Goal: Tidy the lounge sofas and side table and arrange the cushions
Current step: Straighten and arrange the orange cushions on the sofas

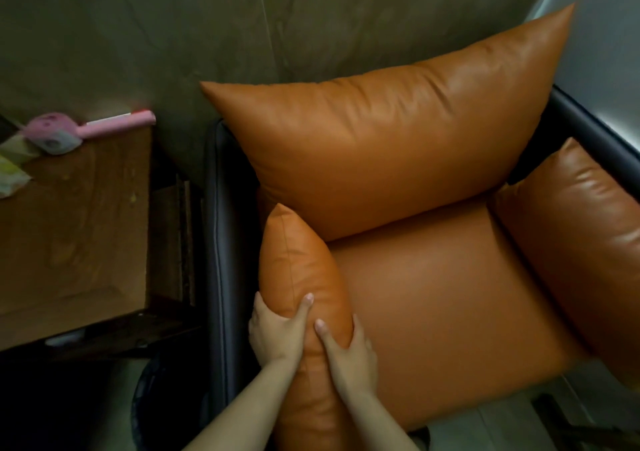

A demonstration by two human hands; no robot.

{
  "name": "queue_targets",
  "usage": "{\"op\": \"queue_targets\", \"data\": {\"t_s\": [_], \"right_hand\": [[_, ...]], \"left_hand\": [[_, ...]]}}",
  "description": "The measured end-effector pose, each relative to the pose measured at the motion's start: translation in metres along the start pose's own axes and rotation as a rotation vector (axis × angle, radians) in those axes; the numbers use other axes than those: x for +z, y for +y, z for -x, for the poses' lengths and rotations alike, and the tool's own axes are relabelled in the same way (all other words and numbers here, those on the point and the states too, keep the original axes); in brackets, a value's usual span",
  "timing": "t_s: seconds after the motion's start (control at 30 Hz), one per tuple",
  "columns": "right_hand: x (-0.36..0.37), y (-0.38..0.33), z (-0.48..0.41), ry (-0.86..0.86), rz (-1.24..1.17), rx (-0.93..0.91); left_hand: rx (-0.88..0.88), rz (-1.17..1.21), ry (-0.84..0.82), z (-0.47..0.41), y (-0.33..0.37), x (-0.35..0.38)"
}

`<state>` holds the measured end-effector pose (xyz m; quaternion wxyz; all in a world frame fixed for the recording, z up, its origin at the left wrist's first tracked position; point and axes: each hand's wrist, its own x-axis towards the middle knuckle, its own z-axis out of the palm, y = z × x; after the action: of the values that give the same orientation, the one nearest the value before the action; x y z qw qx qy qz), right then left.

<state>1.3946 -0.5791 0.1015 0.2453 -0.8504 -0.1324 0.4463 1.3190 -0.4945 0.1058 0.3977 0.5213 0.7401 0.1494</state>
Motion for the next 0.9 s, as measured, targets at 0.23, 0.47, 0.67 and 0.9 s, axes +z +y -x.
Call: {"op": "queue_targets", "data": {"t_s": [0.23, 0.47, 0.67, 0.9], "right_hand": [[0.013, -0.032, -0.024, 0.06, 0.033, -0.009], [0.007, -0.029, -0.023, 0.028, 0.034, -0.002], [-0.022, -0.029, -0.02, 0.07, 0.042, -0.139], [-0.12, -0.01, -0.043, 0.262, 0.012, -0.275]], "left_hand": [[-0.007, 0.05, 0.018, -0.037, 0.017, 0.001], [0.041, -0.066, -0.009, -0.03, 0.023, -0.002], [0.388, -0.268, 0.049, -0.01, 0.068, 0.005], [0.514, -0.286, -0.117, 0.029, 0.131, 0.058]]}}
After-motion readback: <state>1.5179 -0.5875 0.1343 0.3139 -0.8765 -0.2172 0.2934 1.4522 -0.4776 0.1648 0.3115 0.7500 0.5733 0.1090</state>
